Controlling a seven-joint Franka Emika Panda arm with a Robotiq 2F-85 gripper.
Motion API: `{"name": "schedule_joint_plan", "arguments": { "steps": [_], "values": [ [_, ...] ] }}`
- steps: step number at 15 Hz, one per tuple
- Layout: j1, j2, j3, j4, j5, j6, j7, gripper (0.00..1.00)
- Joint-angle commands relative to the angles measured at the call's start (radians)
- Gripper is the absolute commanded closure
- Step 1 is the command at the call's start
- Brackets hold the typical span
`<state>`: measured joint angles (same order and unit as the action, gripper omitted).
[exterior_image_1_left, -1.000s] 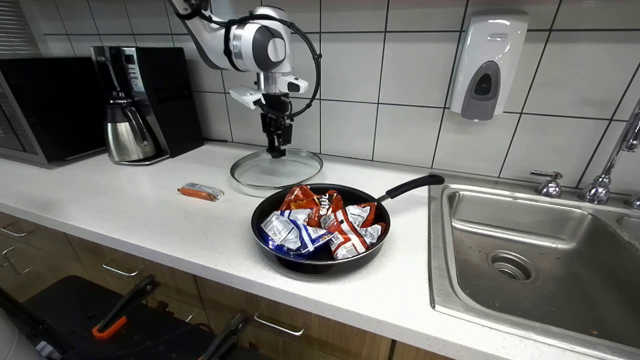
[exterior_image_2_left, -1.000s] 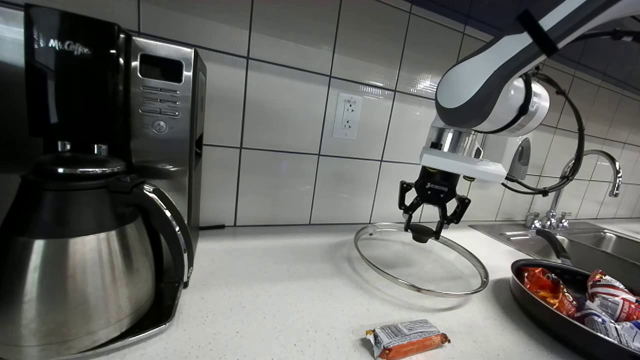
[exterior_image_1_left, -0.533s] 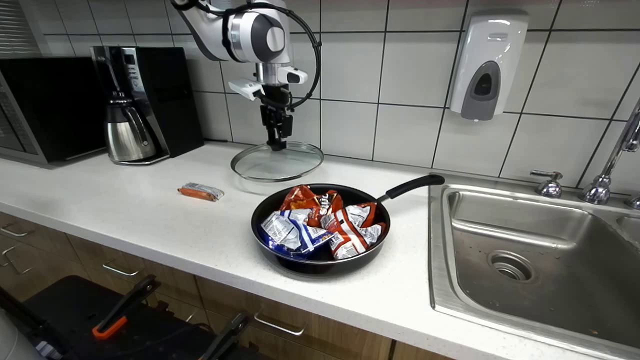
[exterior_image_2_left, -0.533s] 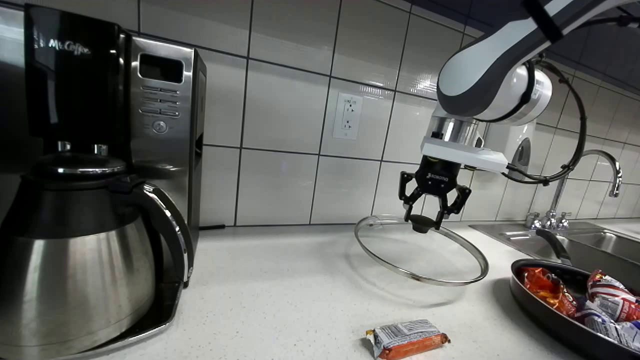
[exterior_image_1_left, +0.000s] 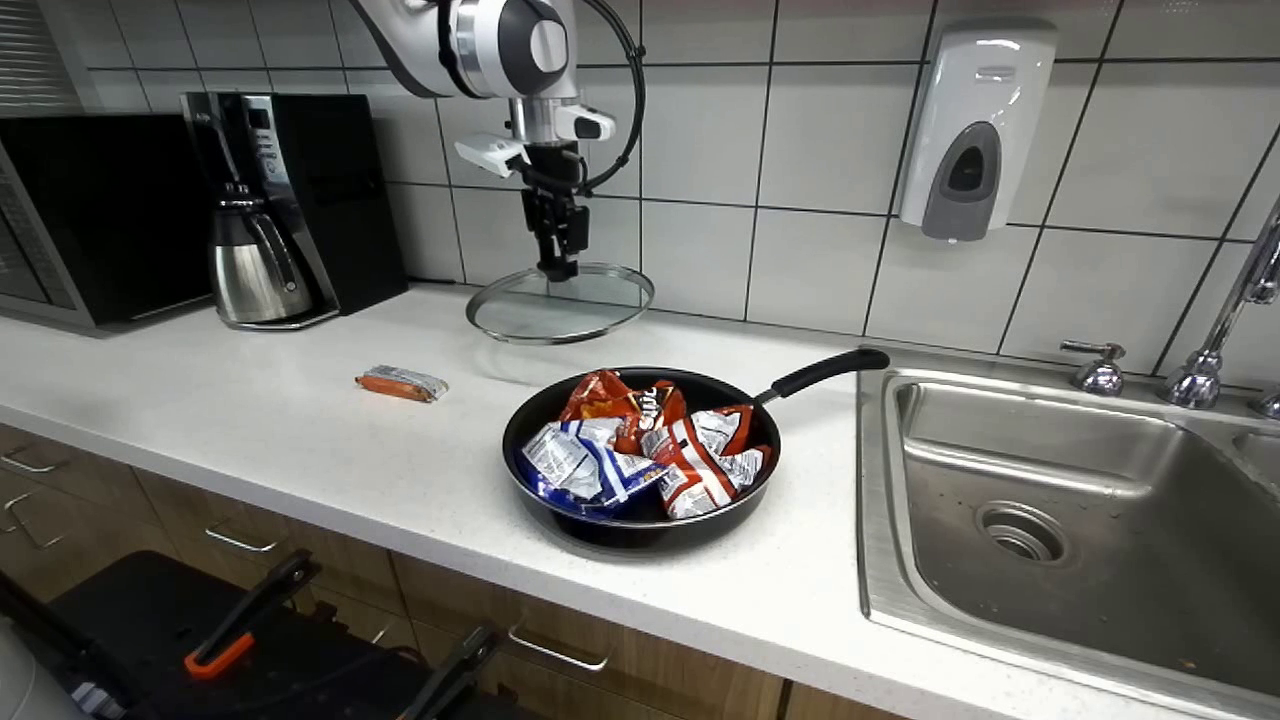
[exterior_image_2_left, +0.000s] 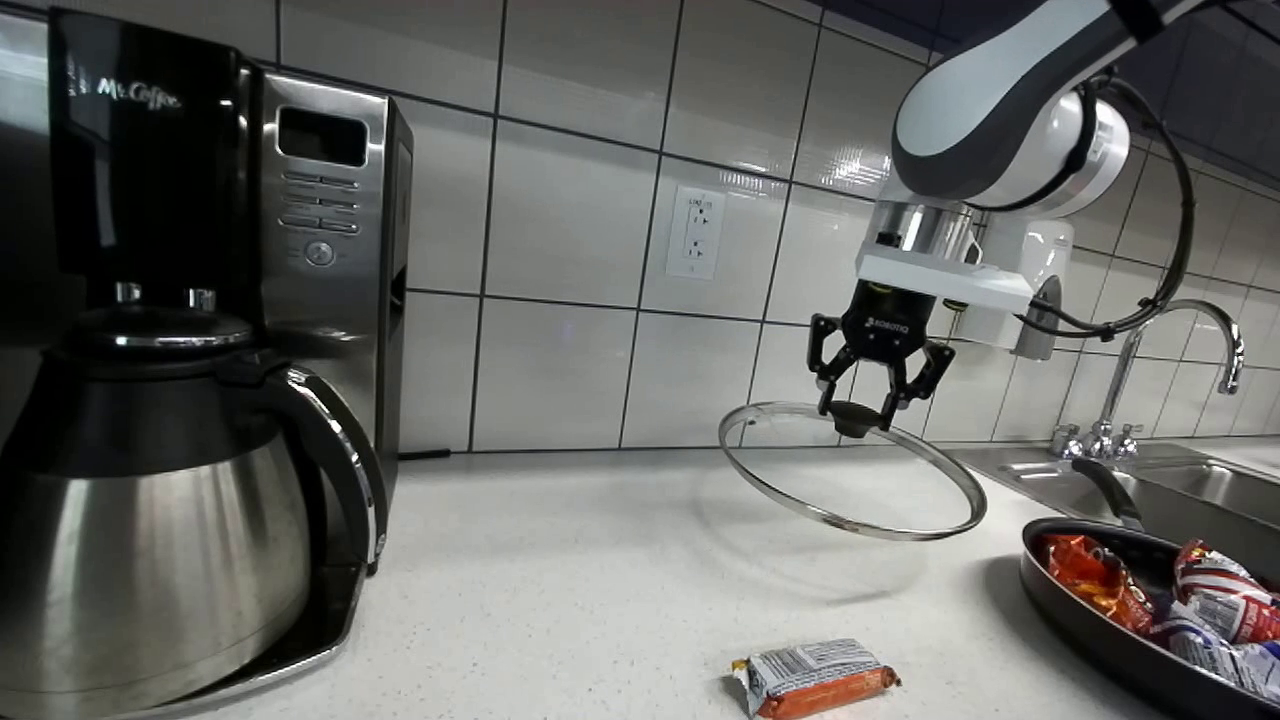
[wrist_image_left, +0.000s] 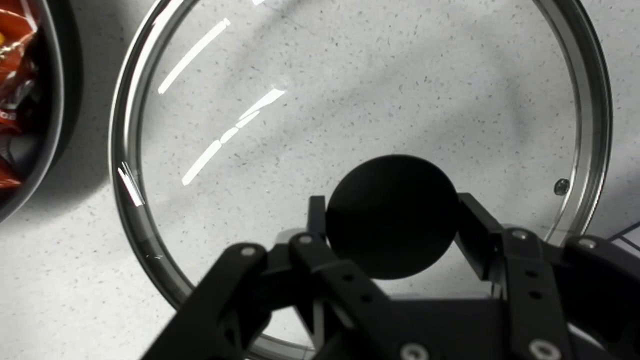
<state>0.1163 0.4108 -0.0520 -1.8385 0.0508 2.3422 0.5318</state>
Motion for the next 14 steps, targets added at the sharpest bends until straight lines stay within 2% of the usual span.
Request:
{"name": "schedule_joint_plan", "arguments": {
  "steps": [1,14],
  "values": [
    [0.005,-0.091,-0.015,-0.063,-0.021,-0.011,0.011,0.61],
    [-0.023,-0.296,-0.038,-0.305,-0.053,0.027,0.007,0.61]
  ]
}}
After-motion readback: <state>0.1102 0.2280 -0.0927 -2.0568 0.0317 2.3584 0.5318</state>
